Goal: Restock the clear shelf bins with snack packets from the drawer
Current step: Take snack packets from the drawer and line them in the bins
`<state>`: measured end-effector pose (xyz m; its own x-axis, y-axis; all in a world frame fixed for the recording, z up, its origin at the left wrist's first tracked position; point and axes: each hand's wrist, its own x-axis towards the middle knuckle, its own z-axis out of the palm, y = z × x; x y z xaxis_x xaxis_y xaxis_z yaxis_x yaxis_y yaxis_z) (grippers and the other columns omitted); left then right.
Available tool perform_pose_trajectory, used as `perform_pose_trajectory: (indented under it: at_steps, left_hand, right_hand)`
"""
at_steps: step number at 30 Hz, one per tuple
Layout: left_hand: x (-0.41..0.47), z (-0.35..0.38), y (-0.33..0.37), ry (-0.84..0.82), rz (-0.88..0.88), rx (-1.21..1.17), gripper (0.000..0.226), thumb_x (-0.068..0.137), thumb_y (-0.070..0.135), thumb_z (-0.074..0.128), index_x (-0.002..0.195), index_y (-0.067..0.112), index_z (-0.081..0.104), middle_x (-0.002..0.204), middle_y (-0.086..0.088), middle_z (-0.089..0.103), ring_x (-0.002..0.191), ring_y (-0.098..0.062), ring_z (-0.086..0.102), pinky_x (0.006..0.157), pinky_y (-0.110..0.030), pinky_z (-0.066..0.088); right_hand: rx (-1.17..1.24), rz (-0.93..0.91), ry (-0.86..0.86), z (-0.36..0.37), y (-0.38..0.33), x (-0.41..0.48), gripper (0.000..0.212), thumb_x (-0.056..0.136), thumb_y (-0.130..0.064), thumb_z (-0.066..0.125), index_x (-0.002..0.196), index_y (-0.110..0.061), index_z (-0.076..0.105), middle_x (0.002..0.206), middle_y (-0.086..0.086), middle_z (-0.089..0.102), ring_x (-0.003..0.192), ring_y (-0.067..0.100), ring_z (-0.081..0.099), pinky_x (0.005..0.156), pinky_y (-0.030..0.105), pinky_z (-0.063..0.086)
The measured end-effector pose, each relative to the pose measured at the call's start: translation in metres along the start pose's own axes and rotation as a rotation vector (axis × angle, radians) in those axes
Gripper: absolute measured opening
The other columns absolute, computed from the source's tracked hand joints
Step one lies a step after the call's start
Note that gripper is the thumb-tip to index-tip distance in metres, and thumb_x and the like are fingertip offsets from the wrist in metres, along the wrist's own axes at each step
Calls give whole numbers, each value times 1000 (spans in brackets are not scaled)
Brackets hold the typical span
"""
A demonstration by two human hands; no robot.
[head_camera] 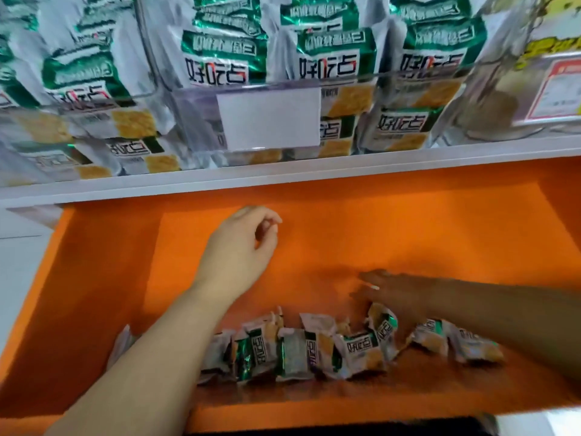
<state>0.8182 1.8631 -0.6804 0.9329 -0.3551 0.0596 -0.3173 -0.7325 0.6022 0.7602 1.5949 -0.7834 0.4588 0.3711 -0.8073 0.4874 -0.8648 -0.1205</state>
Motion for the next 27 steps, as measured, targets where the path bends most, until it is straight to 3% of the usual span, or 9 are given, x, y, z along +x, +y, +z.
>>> perform_pose_trajectory:
  at_steps: [3,8,11,14,18,23,27]
  left_hand:
    - [1,3,1,-13,24,4,14,93,16,55,97,29,61,85,26,48,81,10,49,67,-5,34]
    - [-1,4,1,-32,28,0,14,93,17,55,99,27,63,87,22,51,83,7,51,67,-9,36]
    - [-3,2,5,-58,37,30,15,94,18,54,102,26,64,88,22,50,81,1,52,71,-18,42]
    - [-8,-1,15,-126,38,64,17,96,22,50,108,27,61,98,18,53,88,-2,52,74,-20,43]
    - [-17,-15,34,-197,43,80,21,98,25,47,115,31,58,108,18,54,92,1,52,78,-17,43]
    - [-30,-40,67,-244,85,120,23,99,28,47,120,33,56,110,18,54,92,1,51,74,-15,40]
    - [-43,-72,86,-229,81,26,21,97,26,51,115,34,57,109,17,58,93,-1,53,70,-15,41]
  right_hand:
    - [4,-8,-23,10,0,10,107,70,-52,77,152,-26,13,153,6,15,133,32,28,101,43,40]
    - [-65,46,-83,8,-2,6,85,71,-61,72,138,-15,45,143,7,35,120,30,39,94,38,43]
    - [-115,122,-76,-2,-4,-4,68,75,-55,72,122,-7,60,138,9,38,118,30,38,82,33,40]
    - [-88,130,82,-29,-2,-24,60,78,-45,71,126,-13,55,129,9,42,114,29,39,75,32,42]
    - [-3,72,303,-77,-16,-73,62,75,-52,70,126,-24,50,115,2,48,108,23,43,81,34,46]
    - [37,19,504,-123,-60,-146,59,76,-58,68,121,-23,50,108,-3,48,98,17,47,78,29,41]
    - [298,20,660,-146,-89,-202,50,76,-55,70,111,-24,54,101,-7,54,87,12,54,75,31,47]
